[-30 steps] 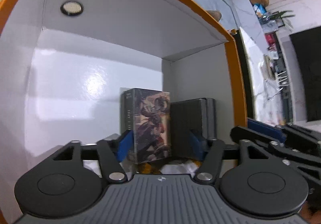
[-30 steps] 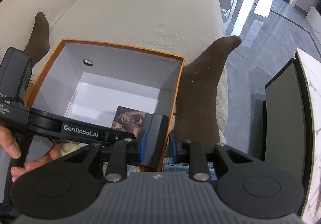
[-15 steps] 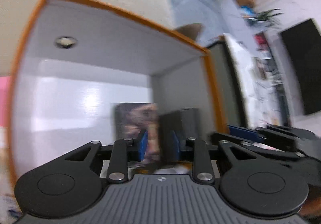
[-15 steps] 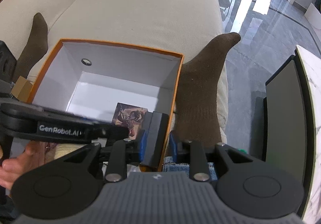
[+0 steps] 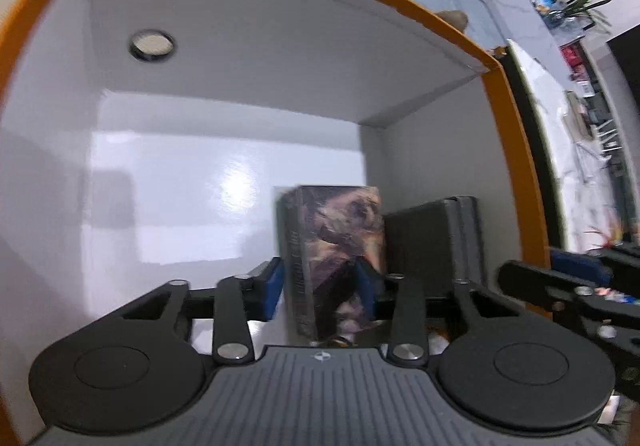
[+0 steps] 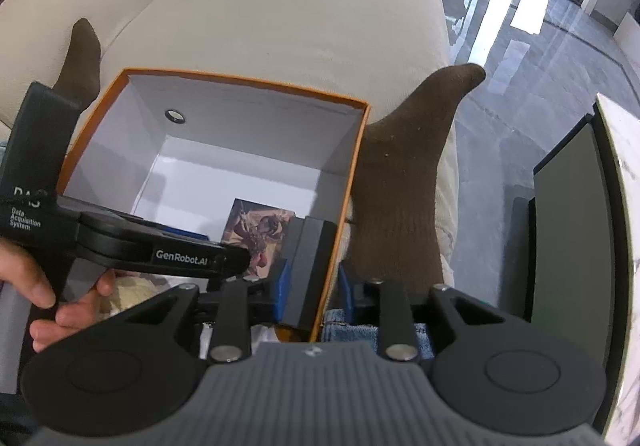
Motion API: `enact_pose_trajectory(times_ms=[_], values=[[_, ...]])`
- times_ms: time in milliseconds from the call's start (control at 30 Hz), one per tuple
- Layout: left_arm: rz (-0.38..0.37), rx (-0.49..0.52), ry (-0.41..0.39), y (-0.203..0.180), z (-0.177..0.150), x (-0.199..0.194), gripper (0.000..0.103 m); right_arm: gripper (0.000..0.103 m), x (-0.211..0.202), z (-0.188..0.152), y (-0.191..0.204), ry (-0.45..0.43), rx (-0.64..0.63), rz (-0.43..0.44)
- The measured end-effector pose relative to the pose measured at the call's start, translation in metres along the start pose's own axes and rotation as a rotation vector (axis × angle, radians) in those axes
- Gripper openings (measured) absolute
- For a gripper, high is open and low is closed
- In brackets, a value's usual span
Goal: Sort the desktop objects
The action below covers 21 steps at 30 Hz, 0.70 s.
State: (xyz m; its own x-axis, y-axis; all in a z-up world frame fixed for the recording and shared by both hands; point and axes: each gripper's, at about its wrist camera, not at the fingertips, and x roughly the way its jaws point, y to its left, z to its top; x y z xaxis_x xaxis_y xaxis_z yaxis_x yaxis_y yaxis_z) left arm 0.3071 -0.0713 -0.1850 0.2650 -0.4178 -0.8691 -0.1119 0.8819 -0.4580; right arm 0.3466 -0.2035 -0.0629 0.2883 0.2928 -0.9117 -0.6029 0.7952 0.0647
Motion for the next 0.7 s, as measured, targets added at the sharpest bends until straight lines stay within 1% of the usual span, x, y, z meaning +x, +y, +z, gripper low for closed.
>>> enact_pose_trajectory(times_ms=[67, 133, 267, 333, 367, 400, 433, 467, 500, 533, 567, 600, 633, 700], values=[[0.001, 0.008, -0.005, -0.001, -0.001, 0.001, 0.039, 0.021, 0.004, -0.001, -0.003, 0.007, 0.014, 0.013], [-0.003, 0.015, -0.012, -0.001, -0.004, -0.002, 0.038, 0.018, 0.006, -0.003, -0.003, 0.005, 0.014, 0.015], [-0.013, 0.045, -0.044, -0.006, -0.007, -0.015, 0.038, 0.018, 0.007, -0.004, -0.008, 0.003, 0.039, 0.040], [-0.042, 0.067, -0.069, -0.011, -0.006, -0.024, 0.038, 0.018, 0.008, -0.004, -0.010, 0.004, 0.046, 0.044], [-0.062, 0.084, -0.085, -0.015, -0.006, -0.030, 0.038, 0.018, 0.009, -0.004, -0.009, 0.004, 0.045, 0.041], [-0.085, 0.096, -0.091, -0.020, -0.004, -0.033, 0.025, 0.018, 0.010, -0.004, -0.008, 0.005, 0.044, 0.039], [-0.161, 0.097, -0.062, -0.024, -0.002, -0.033, 0.021, 0.018, 0.010, -0.005, -0.008, 0.005, 0.045, 0.039], [-0.212, 0.085, -0.025, -0.026, -0.001, -0.030, 0.020, 0.018, 0.010, -0.006, -0.008, 0.005, 0.046, 0.040], [-0.175, 0.098, -0.029, -0.031, -0.003, -0.028, 0.020, 0.018, 0.010, -0.006, -0.008, 0.005, 0.049, 0.046], [-0.114, 0.124, -0.064, -0.035, -0.004, -0.028, 0.020, 0.017, 0.010, -0.006, -0.008, 0.005, 0.052, 0.049], [-0.113, 0.115, -0.071, -0.033, -0.004, -0.028, 0.020, 0.016, 0.009, -0.006, -0.009, 0.005, 0.053, 0.046], [-0.141, 0.088, -0.056, -0.027, -0.003, -0.029, 0.020, 0.016, 0.009, -0.007, -0.008, 0.004, 0.052, 0.044], [-0.148, 0.069, -0.052, -0.024, -0.002, -0.031, 0.020, 0.016, 0.009, -0.007, -0.008, 0.002, 0.052, 0.046], [-0.064, 0.082, -0.083, -0.021, -0.003, -0.038, 0.020, 0.017, 0.009, -0.008, -0.009, -0.003, 0.051, 0.047]])
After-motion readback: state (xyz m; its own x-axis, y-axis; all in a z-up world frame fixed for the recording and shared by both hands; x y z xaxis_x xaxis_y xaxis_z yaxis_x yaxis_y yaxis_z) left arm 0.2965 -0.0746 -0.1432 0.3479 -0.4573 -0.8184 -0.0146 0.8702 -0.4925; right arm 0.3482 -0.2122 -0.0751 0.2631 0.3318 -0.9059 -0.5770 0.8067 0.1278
